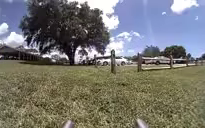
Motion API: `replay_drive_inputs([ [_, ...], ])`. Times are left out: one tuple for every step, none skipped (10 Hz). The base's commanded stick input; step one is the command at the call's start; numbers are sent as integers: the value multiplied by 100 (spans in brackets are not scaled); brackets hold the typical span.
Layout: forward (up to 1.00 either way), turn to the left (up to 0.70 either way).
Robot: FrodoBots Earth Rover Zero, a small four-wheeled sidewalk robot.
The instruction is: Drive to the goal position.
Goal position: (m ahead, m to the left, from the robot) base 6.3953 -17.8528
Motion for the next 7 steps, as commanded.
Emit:
replay_drive_inputs([
  [0,0],
  [0,0],
  [0,0],
  [0,0],
  [0,-40],
  [0,-85],
  [35,-64],
])
